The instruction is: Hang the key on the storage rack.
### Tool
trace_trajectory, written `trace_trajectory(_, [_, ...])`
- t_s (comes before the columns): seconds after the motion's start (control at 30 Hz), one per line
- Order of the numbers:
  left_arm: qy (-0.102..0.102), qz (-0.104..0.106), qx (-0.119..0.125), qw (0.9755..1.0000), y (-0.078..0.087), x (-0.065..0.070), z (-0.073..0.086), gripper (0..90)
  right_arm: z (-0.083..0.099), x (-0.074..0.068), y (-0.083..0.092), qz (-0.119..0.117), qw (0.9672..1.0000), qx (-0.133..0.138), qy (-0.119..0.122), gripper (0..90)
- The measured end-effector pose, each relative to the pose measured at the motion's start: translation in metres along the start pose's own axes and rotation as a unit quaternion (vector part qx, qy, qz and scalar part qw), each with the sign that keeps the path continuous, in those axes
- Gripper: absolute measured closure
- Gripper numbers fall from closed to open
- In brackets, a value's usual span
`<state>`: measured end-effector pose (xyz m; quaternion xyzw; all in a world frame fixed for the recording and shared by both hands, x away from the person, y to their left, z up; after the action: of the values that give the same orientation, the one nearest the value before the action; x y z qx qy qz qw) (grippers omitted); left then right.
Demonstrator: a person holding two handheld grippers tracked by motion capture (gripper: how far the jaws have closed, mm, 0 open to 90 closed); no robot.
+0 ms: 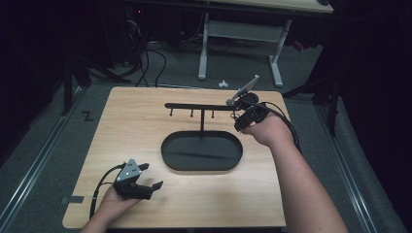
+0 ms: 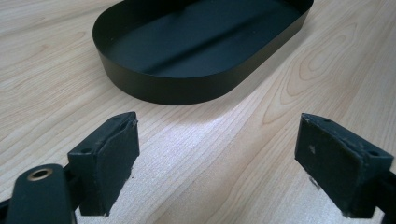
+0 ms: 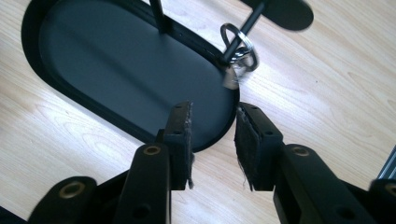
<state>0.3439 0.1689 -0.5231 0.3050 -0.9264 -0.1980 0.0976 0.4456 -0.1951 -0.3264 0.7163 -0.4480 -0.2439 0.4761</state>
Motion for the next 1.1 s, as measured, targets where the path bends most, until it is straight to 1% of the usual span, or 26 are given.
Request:
trace_trajectory(0.03, [0.001,-0.001,0.000,1.0000,0.000,0.000,0.000,14.4,0.000,0.000,0.000,0.000,1.0000,0.000,0.000,65.3])
trace_trajectory(0.1, [0.003,-0.001,0.006,1.0000,0.001,0.001,-0.001,14.4,0.005,0.001,-0.003,-0.003,1.0000,0.002,-0.006,63.9])
trace_trajectory(0.17, [0.002,-0.002,0.008,1.0000,0.001,0.001,-0.002,14.4,0.010,0.003,-0.007,-0.003,1.0000,0.001,-0.007,62.3])
trace_trajectory(0.23, [0.002,-0.001,0.003,1.0000,-0.001,-0.001,-0.002,14.4,0.016,0.004,-0.011,-0.001,1.0000,-0.004,-0.006,60.7])
trace_trajectory(0.33, [0.004,0.000,0.002,1.0000,-0.002,0.000,-0.002,14.4,0.021,0.005,-0.015,-0.002,1.0000,-0.006,-0.007,60.2])
trace_trajectory(0.47, [-0.002,0.001,-0.002,1.0000,-0.004,0.000,-0.002,14.6,0.036,0.007,-0.026,-0.001,0.9997,-0.017,-0.015,58.3])
trace_trajectory(0.5, [-0.002,0.001,-0.002,1.0000,-0.004,0.000,-0.002,14.6,0.036,0.007,-0.026,-0.001,0.9997,-0.017,-0.015,58.3])
trace_trajectory(0.57, [0.003,0.000,0.003,1.0000,-0.004,0.000,-0.002,14.6,0.047,0.009,-0.034,-0.003,0.9996,-0.022,-0.018,57.6])
trace_trajectory(0.6, [0.003,0.000,0.003,1.0000,-0.004,0.000,-0.002,14.6,0.053,0.010,-0.037,-0.002,0.9994,-0.025,-0.023,57.3])
trace_trajectory(0.63, [0.000,0.001,0.000,1.0000,-0.004,0.001,-0.002,14.6,0.064,0.012,-0.044,-0.003,0.9992,-0.028,-0.029,56.5])
trace_trajectory(0.67, [-0.004,0.001,-0.003,1.0000,-0.005,0.001,-0.002,14.7,0.068,0.013,-0.047,0.000,0.9992,-0.028,-0.029,55.1])
trace_trajectory(0.7, [-0.004,0.001,-0.003,1.0000,-0.005,0.001,-0.002,14.7,0.068,0.013,-0.047,0.000,0.9992,-0.028,-0.029,55.1])
trace_trajectory(0.73, [-0.003,0.002,-0.004,1.0000,-0.005,0.001,-0.002,14.7,0.079,0.013,-0.053,0.007,0.9991,-0.027,-0.032,54.0])
trace_trajectory(0.77, [-0.001,0.001,-0.003,1.0000,-0.005,0.001,-0.002,14.7,0.086,0.015,-0.057,0.004,0.9990,-0.026,-0.037,53.2])
trace_trajectory(0.8, [0.000,0.001,-0.001,1.0000,-0.006,0.001,-0.003,14.7,0.086,0.015,-0.057,0.004,0.9990,-0.026,-0.037,53.2])
trace_trajectory(0.83, [-0.002,0.002,-0.001,1.0000,-0.006,0.002,-0.003,14.7,0.091,0.015,-0.060,0.005,0.9989,-0.024,-0.041,52.6])
trace_trajectory(0.87, [-0.005,0.002,-0.006,1.0000,-0.007,0.002,-0.002,14.7,0.101,0.016,-0.066,0.005,0.9986,-0.019,-0.050,53.1])
trace_trajectory(0.9, [-0.005,0.002,-0.006,1.0000,-0.007,0.002,-0.002,14.7,0.106,0.016,-0.068,0.009,0.9985,-0.013,-0.053,54.7])
trace_trajectory(0.93, [-0.005,0.002,-0.007,1.0000,-0.008,0.002,-0.002,14.7,0.106,0.016,-0.068,0.009,0.9985,-0.013,-0.053,54.7])
trace_trajectory(1.0, [-0.003,0.004,-0.007,1.0000,-0.009,0.003,-0.003,14.7,0.119,0.016,-0.073,0.019,0.9975,0.006,-0.067,56.4])
trace_trajectory(1.03, [-0.006,0.004,-0.006,1.0000,-0.009,0.004,-0.003,14.7,0.128,0.014,-0.076,0.025,0.9962,0.021,-0.081,57.4])
trace_trajectory(1.07, [-0.006,0.004,-0.006,1.0000,-0.009,0.004,-0.003,14.6,0.134,0.013,-0.079,0.026,0.9956,0.031,-0.085,57.6])
trace_trajectory(1.1, [-0.010,0.005,-0.009,0.9999,-0.010,0.005,-0.003,14.6,0.134,0.013,-0.079,0.026,0.9956,0.031,-0.085,57.6])
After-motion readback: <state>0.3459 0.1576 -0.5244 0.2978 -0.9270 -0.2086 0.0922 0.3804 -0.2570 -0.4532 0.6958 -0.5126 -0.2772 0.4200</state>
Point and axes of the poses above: each handheld gripper's, and its own axes: y roughly backward along the jaws, z roughly out of its underside, x roughly to its right, the point moved 1 cm from there along -y, roughly forward along the jaws, and after that the axes turned 7 degrees about x, right-handed, at the moved point
